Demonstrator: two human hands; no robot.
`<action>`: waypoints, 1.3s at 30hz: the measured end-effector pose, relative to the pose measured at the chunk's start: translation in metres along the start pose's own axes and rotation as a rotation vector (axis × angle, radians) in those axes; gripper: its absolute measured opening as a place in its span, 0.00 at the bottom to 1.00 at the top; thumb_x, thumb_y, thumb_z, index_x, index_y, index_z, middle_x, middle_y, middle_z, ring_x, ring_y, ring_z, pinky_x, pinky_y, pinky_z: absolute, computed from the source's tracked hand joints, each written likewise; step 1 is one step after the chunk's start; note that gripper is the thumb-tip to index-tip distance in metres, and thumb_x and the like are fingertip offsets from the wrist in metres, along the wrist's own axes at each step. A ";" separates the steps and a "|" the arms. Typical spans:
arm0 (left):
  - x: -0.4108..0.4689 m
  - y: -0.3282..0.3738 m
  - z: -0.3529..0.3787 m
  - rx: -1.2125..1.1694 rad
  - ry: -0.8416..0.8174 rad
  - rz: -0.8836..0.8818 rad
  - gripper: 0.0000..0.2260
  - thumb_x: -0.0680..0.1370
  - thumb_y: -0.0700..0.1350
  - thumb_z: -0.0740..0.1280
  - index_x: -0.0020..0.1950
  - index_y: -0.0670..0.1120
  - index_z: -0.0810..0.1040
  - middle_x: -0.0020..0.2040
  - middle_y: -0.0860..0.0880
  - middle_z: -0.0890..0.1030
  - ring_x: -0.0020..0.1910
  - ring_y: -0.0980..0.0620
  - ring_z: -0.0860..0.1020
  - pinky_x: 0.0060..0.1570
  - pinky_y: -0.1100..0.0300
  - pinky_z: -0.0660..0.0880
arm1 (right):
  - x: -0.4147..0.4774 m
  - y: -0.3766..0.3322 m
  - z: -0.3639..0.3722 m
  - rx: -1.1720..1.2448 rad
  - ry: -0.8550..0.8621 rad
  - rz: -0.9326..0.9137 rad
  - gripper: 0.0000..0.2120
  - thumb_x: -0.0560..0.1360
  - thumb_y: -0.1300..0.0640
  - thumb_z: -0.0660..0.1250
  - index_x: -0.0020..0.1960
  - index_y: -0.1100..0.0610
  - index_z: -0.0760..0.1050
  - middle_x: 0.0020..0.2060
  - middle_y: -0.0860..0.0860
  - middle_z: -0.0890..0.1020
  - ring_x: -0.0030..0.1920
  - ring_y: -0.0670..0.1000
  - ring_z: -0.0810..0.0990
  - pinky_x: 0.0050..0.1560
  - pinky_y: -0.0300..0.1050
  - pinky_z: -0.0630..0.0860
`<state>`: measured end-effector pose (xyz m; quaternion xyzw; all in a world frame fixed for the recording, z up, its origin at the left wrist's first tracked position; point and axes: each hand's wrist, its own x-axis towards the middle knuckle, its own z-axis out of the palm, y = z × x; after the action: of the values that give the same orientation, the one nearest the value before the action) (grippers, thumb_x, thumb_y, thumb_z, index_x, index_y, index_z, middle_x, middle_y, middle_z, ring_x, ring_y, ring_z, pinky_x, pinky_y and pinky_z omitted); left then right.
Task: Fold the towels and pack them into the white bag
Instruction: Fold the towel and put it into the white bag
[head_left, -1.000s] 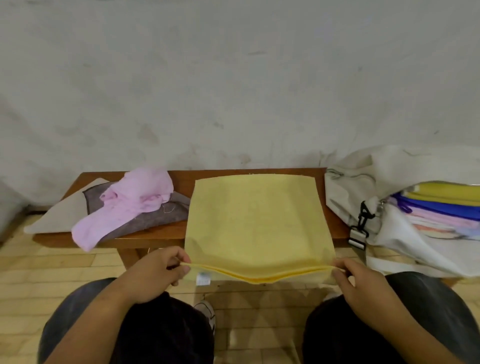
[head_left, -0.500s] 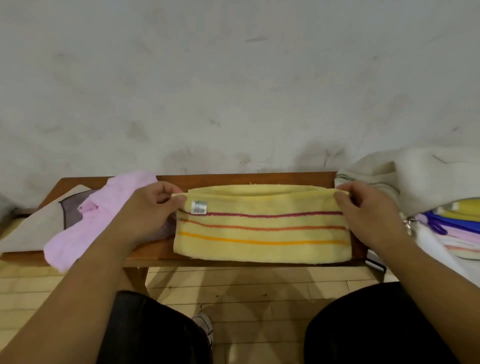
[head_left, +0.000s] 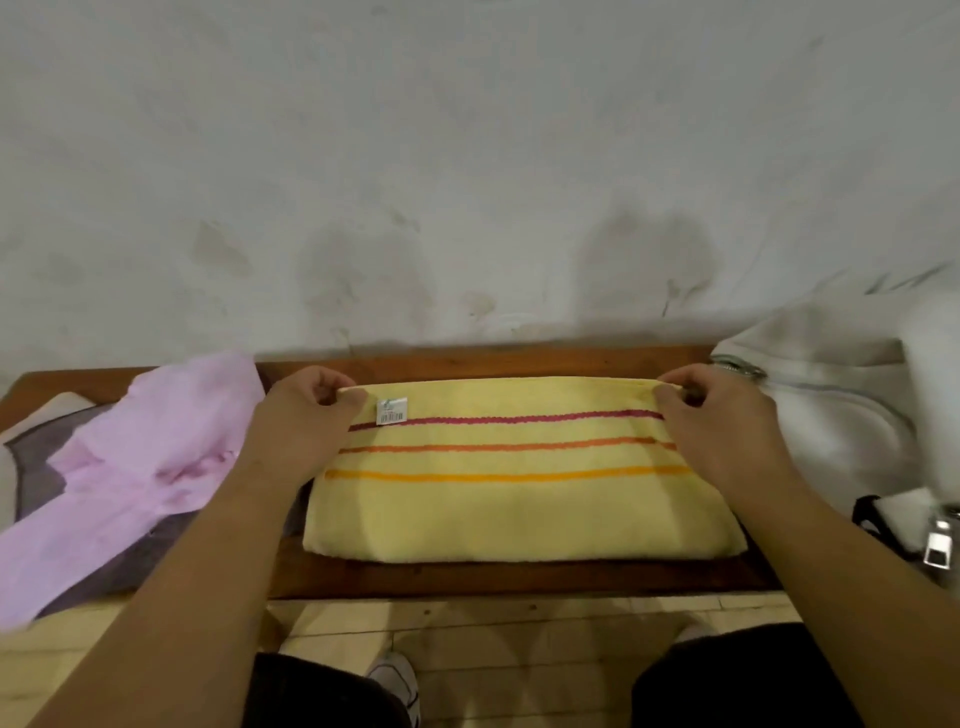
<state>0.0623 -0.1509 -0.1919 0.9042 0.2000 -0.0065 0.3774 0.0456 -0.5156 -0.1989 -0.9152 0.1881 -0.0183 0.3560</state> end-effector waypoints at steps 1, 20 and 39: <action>-0.001 0.002 0.000 0.019 -0.002 0.008 0.03 0.78 0.52 0.70 0.50 0.54 0.80 0.47 0.58 0.81 0.49 0.54 0.79 0.43 0.59 0.72 | 0.000 -0.001 -0.002 0.015 -0.001 0.001 0.05 0.79 0.48 0.65 0.51 0.43 0.80 0.45 0.40 0.82 0.48 0.48 0.80 0.50 0.50 0.79; -0.014 -0.002 -0.034 -0.386 -0.382 -0.075 0.08 0.79 0.48 0.70 0.54 0.46 0.83 0.50 0.42 0.85 0.44 0.48 0.82 0.43 0.58 0.78 | -0.005 -0.006 -0.033 0.323 -0.222 0.128 0.09 0.82 0.55 0.65 0.47 0.51 0.83 0.39 0.53 0.85 0.28 0.45 0.80 0.29 0.42 0.76; 0.006 -0.002 0.004 -0.060 -0.040 0.004 0.03 0.79 0.51 0.70 0.48 0.53 0.82 0.47 0.56 0.83 0.46 0.57 0.80 0.39 0.62 0.72 | 0.014 0.007 -0.002 0.023 -0.032 -0.010 0.06 0.81 0.53 0.63 0.49 0.48 0.79 0.43 0.41 0.80 0.42 0.40 0.75 0.37 0.35 0.69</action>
<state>0.0675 -0.1502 -0.1967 0.8925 0.1908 -0.0177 0.4083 0.0555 -0.5264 -0.2033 -0.9121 0.1776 -0.0076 0.3694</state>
